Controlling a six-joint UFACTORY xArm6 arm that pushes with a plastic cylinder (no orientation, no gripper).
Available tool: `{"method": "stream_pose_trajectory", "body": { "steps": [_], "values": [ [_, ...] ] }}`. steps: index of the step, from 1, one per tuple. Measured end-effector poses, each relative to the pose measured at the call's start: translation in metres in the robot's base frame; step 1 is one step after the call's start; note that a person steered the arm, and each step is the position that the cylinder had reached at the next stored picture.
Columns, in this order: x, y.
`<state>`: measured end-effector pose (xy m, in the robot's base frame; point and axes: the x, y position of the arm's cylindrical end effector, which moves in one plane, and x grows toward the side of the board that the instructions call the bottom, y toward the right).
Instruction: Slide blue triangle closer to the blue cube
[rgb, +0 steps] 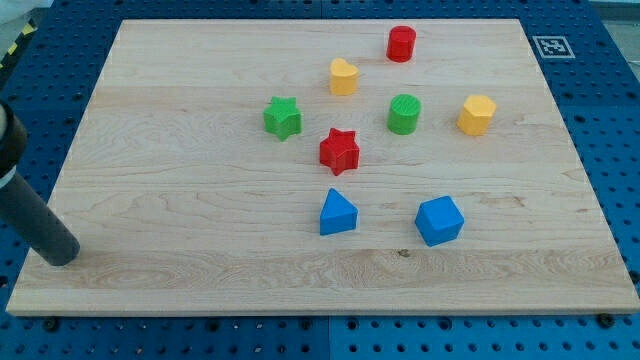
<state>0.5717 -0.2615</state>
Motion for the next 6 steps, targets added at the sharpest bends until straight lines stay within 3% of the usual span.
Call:
{"method": "stream_pose_trajectory", "body": {
  "steps": [2,4,6],
  "values": [
    [-0.001,-0.002],
    [-0.061,0.082],
    [-0.062,0.134]
  ]
}}
